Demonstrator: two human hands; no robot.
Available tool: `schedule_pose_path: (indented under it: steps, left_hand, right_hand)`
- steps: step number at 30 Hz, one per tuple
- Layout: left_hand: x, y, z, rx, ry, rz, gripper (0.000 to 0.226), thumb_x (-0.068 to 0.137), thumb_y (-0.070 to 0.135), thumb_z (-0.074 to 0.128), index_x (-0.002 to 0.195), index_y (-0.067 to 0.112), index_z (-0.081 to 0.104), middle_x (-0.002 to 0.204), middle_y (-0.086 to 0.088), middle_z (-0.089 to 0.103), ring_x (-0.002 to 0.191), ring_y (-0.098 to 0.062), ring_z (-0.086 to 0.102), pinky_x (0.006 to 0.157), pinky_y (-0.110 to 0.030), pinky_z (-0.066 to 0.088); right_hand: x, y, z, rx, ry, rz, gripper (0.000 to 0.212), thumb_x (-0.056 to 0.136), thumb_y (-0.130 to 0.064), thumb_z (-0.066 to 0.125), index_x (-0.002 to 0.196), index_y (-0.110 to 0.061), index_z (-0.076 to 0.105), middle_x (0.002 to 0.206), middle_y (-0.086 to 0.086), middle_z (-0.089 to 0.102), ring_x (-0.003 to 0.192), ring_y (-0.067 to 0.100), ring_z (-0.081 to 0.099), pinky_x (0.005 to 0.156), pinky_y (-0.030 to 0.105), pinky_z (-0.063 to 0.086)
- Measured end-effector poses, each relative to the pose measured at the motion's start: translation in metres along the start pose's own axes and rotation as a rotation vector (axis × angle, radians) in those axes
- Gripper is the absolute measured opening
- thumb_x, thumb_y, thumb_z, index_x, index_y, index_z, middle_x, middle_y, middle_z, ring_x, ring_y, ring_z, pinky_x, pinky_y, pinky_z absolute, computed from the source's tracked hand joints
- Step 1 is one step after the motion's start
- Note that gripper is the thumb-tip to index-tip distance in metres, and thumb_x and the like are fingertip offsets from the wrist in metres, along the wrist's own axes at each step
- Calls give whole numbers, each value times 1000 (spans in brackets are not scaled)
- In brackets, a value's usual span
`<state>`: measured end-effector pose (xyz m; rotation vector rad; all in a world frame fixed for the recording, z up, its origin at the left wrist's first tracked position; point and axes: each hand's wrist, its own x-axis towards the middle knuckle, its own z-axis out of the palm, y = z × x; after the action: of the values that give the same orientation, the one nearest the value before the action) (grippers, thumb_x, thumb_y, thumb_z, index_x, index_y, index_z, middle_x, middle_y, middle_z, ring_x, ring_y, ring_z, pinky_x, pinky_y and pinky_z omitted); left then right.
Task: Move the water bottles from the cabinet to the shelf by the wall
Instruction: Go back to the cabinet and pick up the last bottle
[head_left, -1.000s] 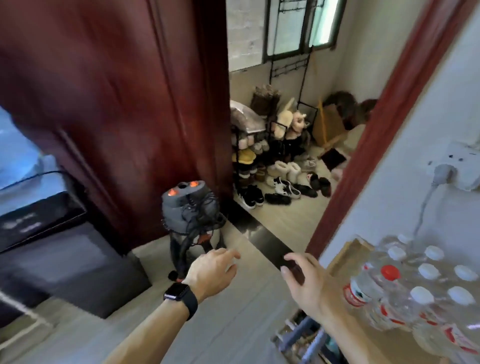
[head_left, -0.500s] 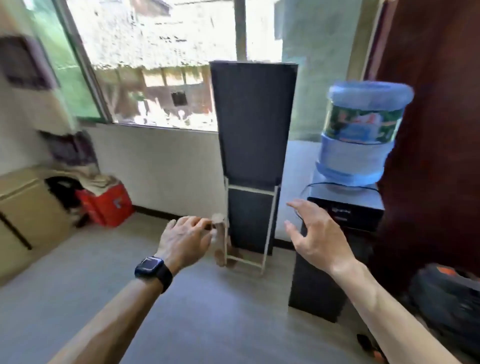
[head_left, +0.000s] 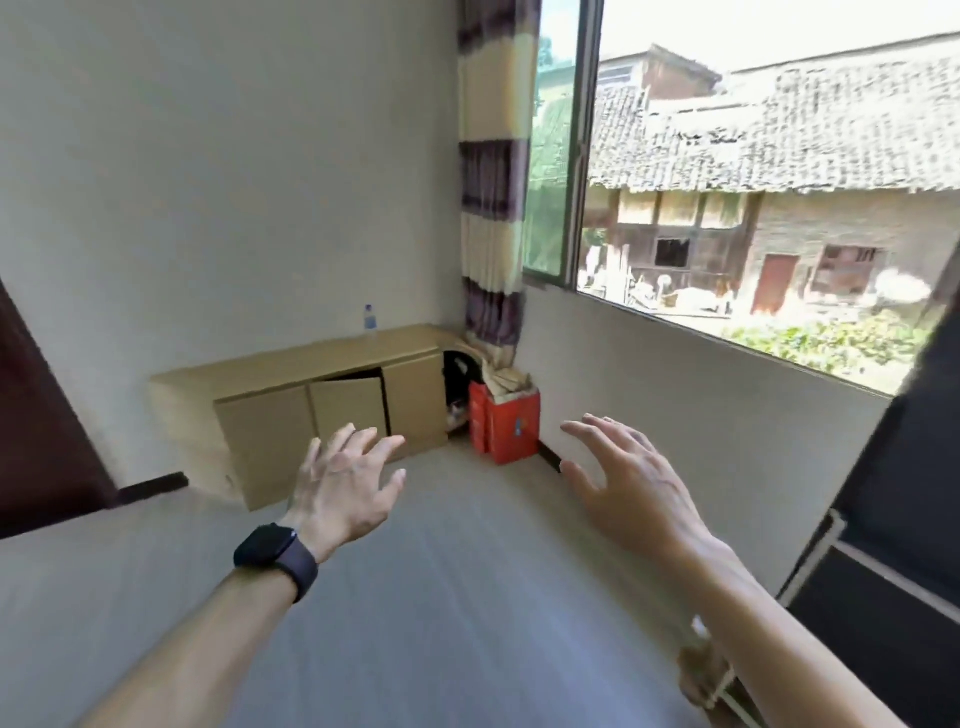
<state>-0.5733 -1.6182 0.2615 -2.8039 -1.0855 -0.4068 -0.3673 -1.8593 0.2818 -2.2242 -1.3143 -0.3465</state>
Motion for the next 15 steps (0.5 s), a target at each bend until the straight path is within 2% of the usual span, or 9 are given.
schedule_pose_path:
  steps: [6,15]
  left_hand:
    - [91,-82,30,17,39,-156,53,95,57,39,145,43,39,154,6,39,146,-20,27,116,-46,23]
    - [216,-207,78,75,35,-343,53,94,58,40,145,41,41,150,4,45,142,-20,35,113,-41,29]
  right_hand:
    - [133,-3,77,42,-11,-115,43,96,-49,48,139,-39,49,145,-16,49,140,9,35,113,30,33]
    - [337,-35,189,50,-64,-263,41,97,-45,51,136,-35,54,144,-12,53,140,14,37,114,33,32]
